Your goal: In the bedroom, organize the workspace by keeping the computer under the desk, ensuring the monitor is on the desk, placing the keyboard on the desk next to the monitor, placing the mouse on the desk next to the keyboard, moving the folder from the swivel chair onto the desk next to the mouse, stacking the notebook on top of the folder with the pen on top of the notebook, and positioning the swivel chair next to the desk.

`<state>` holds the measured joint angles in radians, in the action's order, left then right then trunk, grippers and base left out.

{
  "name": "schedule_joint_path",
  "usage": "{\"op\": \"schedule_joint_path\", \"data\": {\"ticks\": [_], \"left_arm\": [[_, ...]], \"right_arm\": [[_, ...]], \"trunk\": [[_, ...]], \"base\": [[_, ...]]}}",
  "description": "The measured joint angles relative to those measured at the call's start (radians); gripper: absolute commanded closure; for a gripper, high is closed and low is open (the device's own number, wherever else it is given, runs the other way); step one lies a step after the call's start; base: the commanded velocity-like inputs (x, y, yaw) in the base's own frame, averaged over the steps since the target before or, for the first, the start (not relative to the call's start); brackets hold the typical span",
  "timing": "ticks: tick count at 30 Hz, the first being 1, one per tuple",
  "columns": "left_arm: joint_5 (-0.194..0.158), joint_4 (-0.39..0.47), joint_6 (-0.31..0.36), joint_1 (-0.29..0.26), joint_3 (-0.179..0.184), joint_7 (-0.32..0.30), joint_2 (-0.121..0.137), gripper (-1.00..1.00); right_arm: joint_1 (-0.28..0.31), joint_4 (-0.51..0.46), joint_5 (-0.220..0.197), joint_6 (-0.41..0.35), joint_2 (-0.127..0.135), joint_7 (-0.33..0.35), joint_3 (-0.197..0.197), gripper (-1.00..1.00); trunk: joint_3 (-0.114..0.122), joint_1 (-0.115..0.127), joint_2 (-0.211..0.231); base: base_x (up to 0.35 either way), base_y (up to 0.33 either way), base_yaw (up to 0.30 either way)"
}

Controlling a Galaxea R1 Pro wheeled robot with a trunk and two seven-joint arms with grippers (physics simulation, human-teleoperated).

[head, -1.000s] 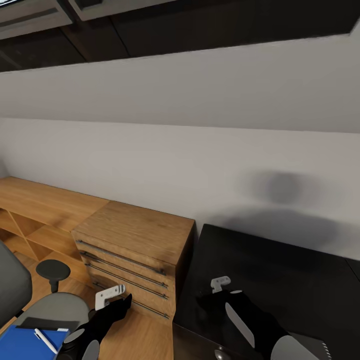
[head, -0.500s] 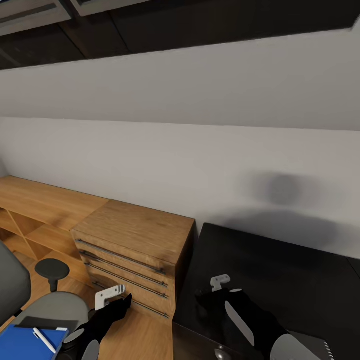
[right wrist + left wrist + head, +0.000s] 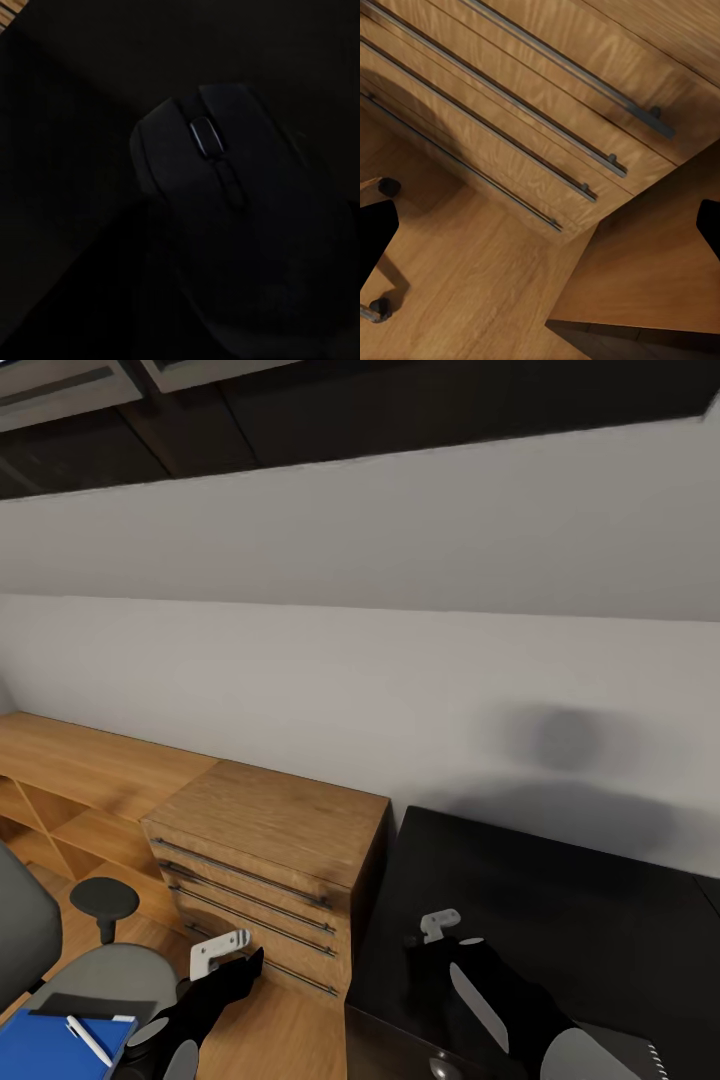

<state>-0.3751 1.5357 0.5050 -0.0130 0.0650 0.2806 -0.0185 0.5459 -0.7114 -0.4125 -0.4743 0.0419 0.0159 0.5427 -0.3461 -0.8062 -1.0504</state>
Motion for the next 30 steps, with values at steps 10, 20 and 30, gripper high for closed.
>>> {"op": "schedule_joint_path", "data": {"ticks": [10, 20, 30], "left_arm": [[0.000, 0.000, 0.000, 0.000, 0.000, 0.000, 0.000, -1.00], [-0.001, 0.000, 0.000, 0.000, 0.000, 0.000, 0.000, -1.00], [-0.001, 0.000, 0.000, 0.000, 0.000, -0.001, 0.000, -1.00]], "right_arm": [[0.000, 0.002, 0.001, 0.004, 0.000, 0.001, 0.000, 1.00], [0.000, 0.003, -0.001, 0.006, 0.000, -0.003, 0.000, 1.00], [-0.001, 0.008, -0.013, 0.007, 0.000, -0.003, -0.001, 1.00]], "trunk": [[0.000, 0.000, 0.000], [0.000, 0.000, 0.000], [0.019, 0.023, 0.042]], "base": [[0.000, 0.000, 0.000], [0.000, 0.000, 0.000], [0.000, 0.000, 0.000]]}}
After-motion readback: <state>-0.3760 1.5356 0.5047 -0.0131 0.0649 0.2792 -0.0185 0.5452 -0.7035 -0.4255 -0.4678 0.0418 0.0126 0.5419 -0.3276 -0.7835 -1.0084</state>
